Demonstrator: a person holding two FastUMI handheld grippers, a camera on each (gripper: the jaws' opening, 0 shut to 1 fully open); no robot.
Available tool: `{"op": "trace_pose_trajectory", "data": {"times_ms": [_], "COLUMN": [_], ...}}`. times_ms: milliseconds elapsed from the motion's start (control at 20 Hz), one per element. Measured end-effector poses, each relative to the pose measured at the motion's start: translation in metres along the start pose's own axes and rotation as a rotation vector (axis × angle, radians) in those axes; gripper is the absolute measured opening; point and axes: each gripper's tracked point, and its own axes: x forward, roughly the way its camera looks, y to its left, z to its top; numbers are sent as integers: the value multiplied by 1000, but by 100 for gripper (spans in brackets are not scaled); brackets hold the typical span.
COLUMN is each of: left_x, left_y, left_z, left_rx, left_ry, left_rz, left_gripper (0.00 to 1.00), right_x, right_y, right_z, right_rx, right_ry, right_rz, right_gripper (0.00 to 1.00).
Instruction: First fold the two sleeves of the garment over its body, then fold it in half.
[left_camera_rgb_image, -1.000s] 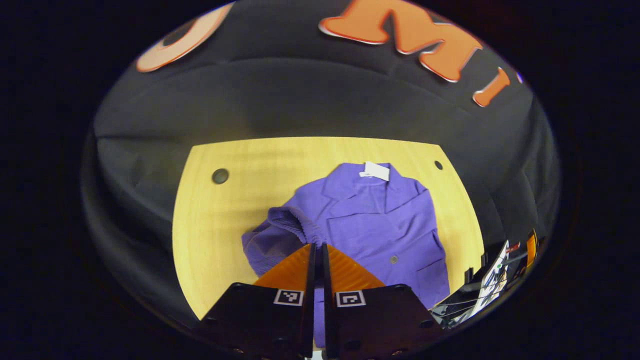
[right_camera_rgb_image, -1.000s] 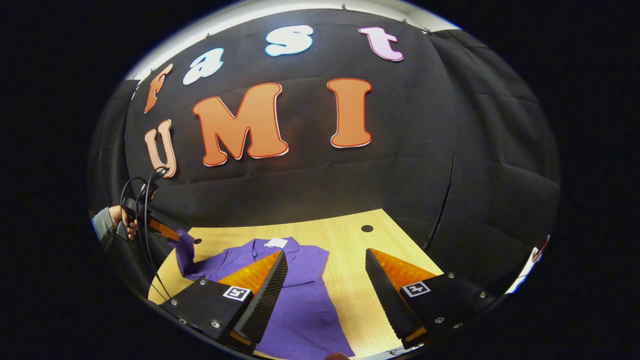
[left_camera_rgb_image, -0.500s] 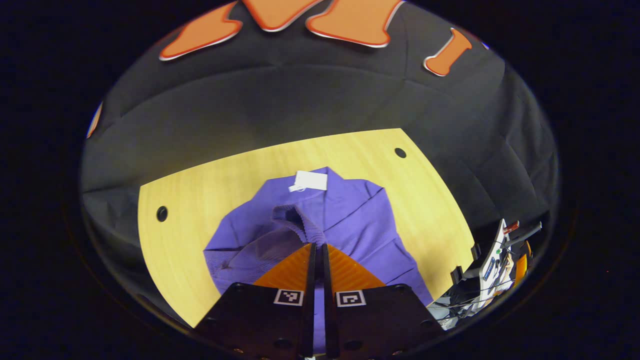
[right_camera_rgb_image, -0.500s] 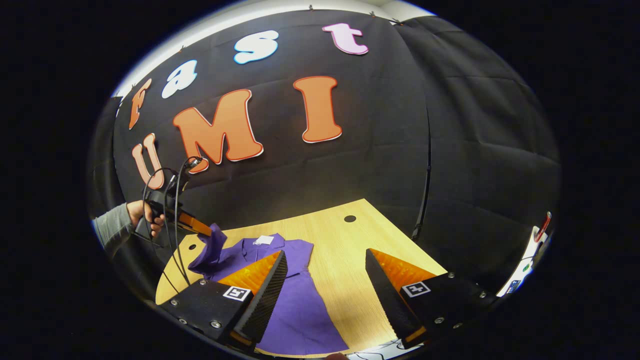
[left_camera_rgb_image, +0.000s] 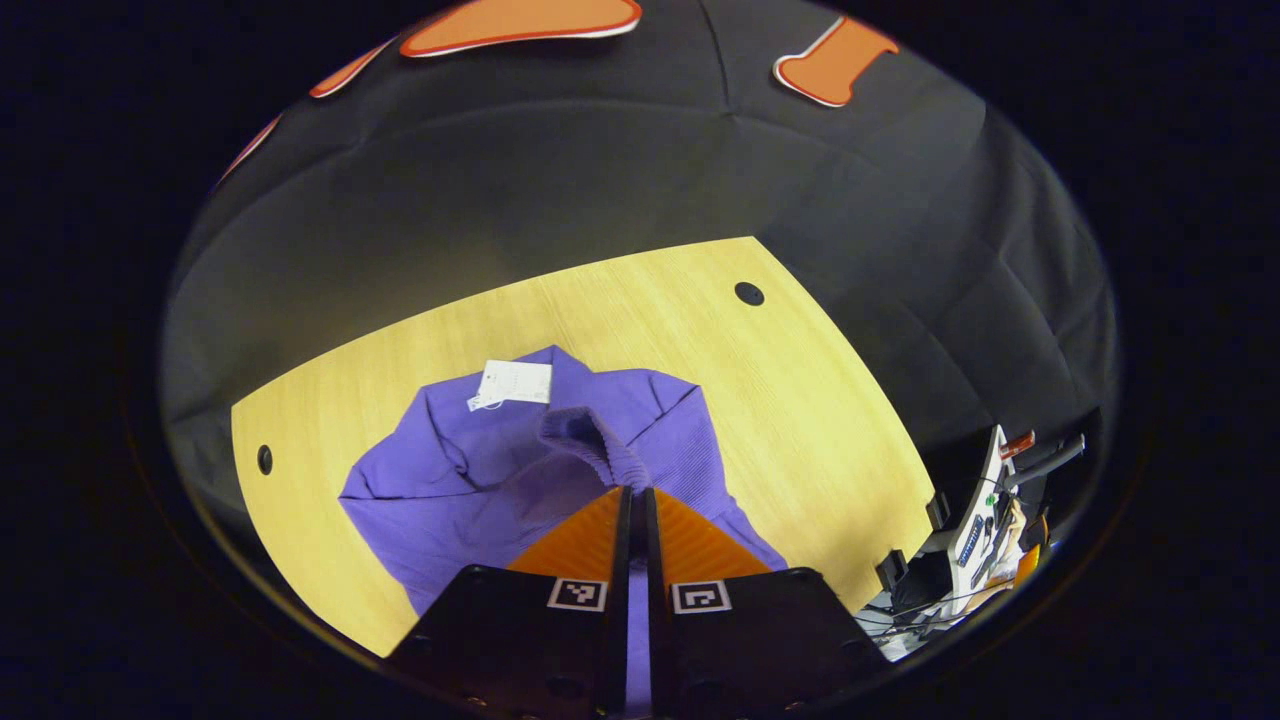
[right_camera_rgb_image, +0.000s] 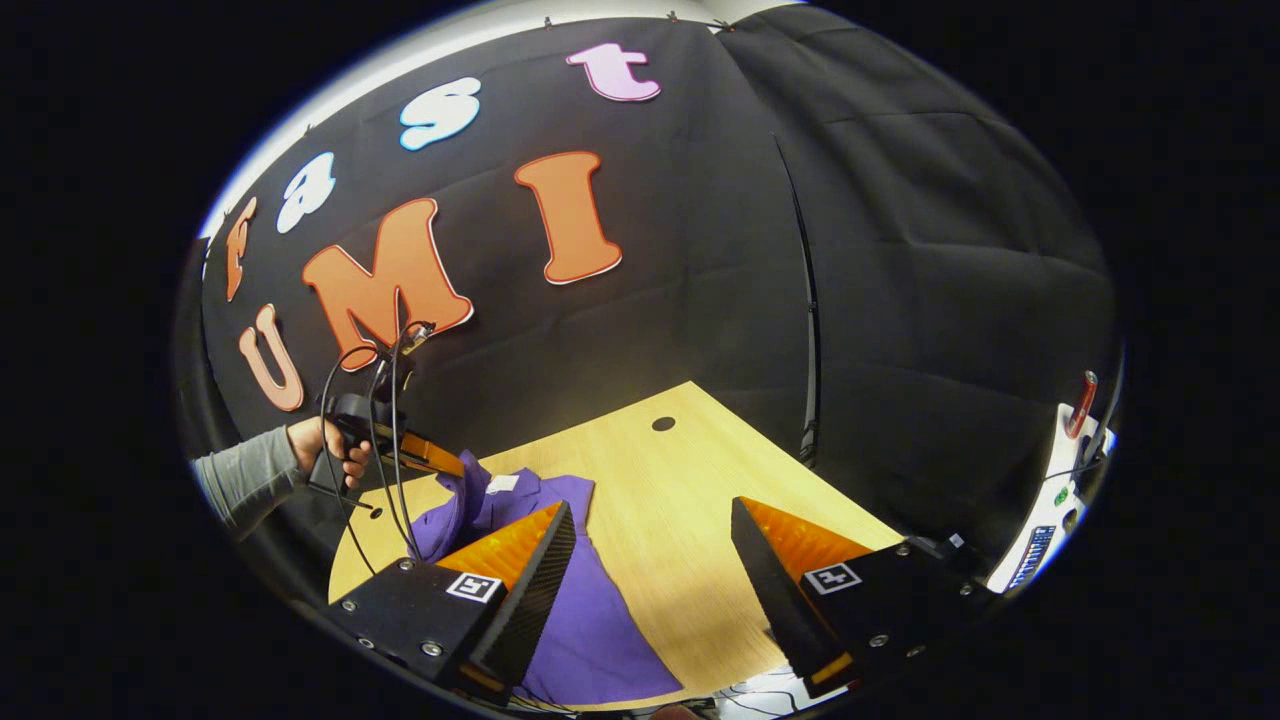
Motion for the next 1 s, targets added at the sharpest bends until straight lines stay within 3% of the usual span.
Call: {"op": "trace_pose_trajectory", "data": {"times_ms": [150, 300, 500, 550, 700, 1000], "left_x": [17, 6, -26, -40, -82, -175], "left_y": [-14, -35, -34, -34, -15, 6], "left_z": [2, 5, 2, 2, 0, -24], "left_rx": [30, 28, 49, 57, 96, 134], "left_ry": [-29, -93, -164, -196, -334, -603], "left_rz": [0, -58, -58, -53, 17, 159], "left_gripper": [11, 31, 32, 39, 90, 90], "right_x": [3, 2, 5, 6, 8, 12], "right_y": [0, 1, 6, 7, 14, 57], "right_z": [-6, -7, -10, -9, -8, 6], "right_rx": [-19, -42, -71, -79, -100, -189], "right_ry": [14, 31, 44, 44, 31, -57], "right_rz": [5, 21, 60, 67, 108, 195], "right_gripper": [94, 94, 94, 94, 94, 94]}}
